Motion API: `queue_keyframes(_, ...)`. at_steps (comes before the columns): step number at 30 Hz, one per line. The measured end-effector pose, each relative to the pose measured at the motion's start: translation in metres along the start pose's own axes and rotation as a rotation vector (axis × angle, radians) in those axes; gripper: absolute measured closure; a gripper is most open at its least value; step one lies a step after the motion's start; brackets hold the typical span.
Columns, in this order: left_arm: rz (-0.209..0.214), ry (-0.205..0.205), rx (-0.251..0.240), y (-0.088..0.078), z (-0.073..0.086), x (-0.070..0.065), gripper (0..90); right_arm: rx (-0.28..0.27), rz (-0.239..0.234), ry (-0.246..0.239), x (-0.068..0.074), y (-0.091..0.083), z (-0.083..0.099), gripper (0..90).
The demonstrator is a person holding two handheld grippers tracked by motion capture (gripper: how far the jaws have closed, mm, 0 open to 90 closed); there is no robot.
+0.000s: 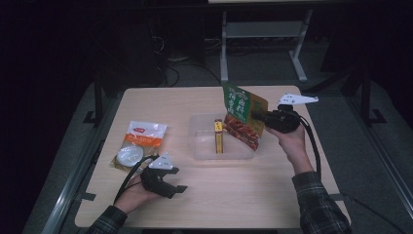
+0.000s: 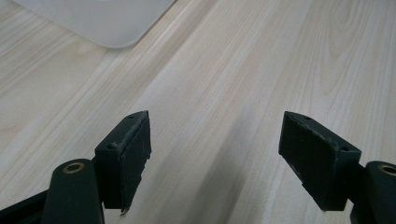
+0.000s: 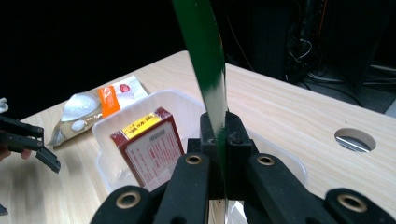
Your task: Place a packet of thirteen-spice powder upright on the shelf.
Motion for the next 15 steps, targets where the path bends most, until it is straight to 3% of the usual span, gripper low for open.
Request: queue_keyframes(15, 0.003, 0.015, 0.016, 0.002, 0.004, -0.004, 24.8, 0.068, 0.002, -0.028, 0.004, 0.003, 0.018, 84.9)
Point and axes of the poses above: each handheld gripper's, and its own axes: y roughly forward along the jaws, z roughly out of its underside, x roughly to its left, the point moved 9 cm from there along y, roughly forward along the jaws
